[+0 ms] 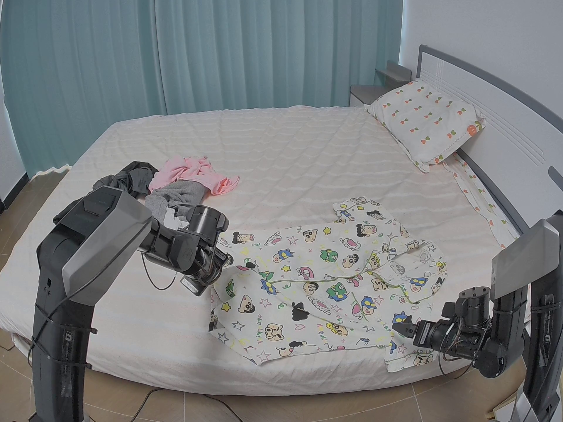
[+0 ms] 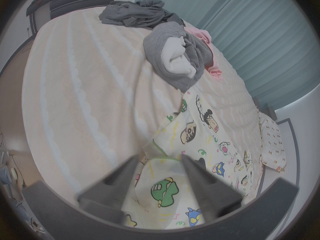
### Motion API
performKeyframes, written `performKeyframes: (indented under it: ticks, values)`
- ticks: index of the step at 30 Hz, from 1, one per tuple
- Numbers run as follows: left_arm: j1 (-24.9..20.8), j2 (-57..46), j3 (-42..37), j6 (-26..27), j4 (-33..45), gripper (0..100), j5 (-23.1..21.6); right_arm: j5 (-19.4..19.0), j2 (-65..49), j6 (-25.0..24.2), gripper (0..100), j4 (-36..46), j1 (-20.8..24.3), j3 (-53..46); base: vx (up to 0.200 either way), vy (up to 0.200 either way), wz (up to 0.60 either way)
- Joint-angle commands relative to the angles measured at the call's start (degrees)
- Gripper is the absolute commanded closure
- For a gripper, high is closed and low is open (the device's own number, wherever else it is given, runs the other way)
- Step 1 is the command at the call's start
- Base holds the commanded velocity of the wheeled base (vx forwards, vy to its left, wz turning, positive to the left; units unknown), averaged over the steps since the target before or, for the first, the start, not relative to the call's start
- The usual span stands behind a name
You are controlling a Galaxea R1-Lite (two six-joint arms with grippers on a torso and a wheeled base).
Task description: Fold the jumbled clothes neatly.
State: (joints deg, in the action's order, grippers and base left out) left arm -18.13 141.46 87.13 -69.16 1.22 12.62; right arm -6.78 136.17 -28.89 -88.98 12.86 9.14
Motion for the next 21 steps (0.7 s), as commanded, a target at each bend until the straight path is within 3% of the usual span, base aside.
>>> performKeyframes:
  ticks: [1,9,14,21]
  values:
    - [-0.33,0.22,0.33,-0.01,0.01,0,0.04,0.01,0.06,0.06,0,-0.76,0.06,0.00,0.000,0.000,0.00]
    - [-0.77,1.71,5.51,-0.28,4.67,0,-0.40,0.01,-0.03,0.06,0,-0.76,0.06,0.00,0.000,0.000,0.00]
    - [-1.82,5.93,15.27,-0.36,13.99,0,0.21,0.10,-0.03,0.06,0,-0.76,0.06,0.00,0.000,0.000,0.00]
    - [-3.41,7.34,17.64,-0.28,15.48,0,0.74,0.10,-0.03,0.06,0,-0.76,0.06,0.00,0.000,0.000,0.00]
